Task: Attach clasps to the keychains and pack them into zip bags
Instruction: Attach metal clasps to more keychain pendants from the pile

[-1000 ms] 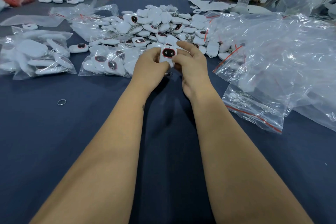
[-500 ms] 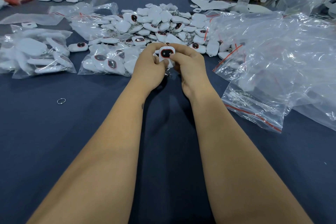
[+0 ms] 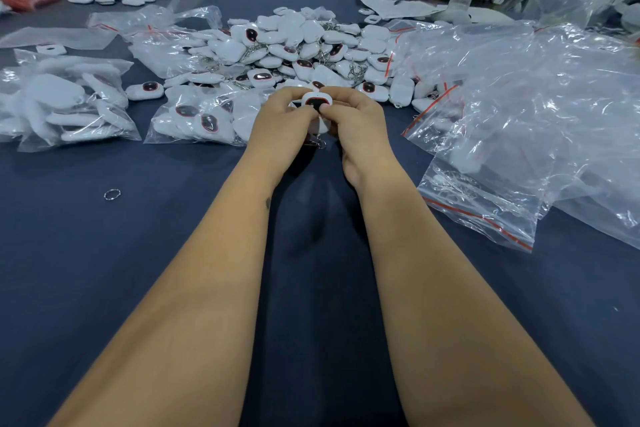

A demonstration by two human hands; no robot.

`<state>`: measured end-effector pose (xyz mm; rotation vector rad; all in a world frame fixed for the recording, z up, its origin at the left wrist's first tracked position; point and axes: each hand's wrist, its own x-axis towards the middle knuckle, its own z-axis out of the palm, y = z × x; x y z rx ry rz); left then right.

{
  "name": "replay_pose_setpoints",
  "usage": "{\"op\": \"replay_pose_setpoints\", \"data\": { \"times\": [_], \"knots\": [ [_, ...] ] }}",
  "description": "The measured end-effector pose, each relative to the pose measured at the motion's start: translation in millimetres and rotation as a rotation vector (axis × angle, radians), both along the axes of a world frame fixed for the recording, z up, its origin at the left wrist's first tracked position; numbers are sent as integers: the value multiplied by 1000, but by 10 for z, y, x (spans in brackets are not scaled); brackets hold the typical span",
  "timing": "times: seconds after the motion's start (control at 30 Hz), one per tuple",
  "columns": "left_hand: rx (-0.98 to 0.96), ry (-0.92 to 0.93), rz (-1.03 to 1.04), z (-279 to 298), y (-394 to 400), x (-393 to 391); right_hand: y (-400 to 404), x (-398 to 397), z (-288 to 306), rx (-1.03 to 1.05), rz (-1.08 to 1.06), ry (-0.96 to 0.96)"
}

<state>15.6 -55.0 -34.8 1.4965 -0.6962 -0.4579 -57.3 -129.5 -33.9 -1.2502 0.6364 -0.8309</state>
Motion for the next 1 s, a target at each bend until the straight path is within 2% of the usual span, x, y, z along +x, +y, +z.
{"op": "replay_pose_setpoints", "data": {
  "times": [0.4,0.7,1.0],
  "knots": [
    [6,-19,-32,-23,-16,13,22,36,13,-37,-50,64],
    [22,-75,-32,-22,-1,7,17,0,13,-38,-5,-16],
    [93,-116,15,-27,2,23,29,-5,17,-71,15,0]
  ]
}}
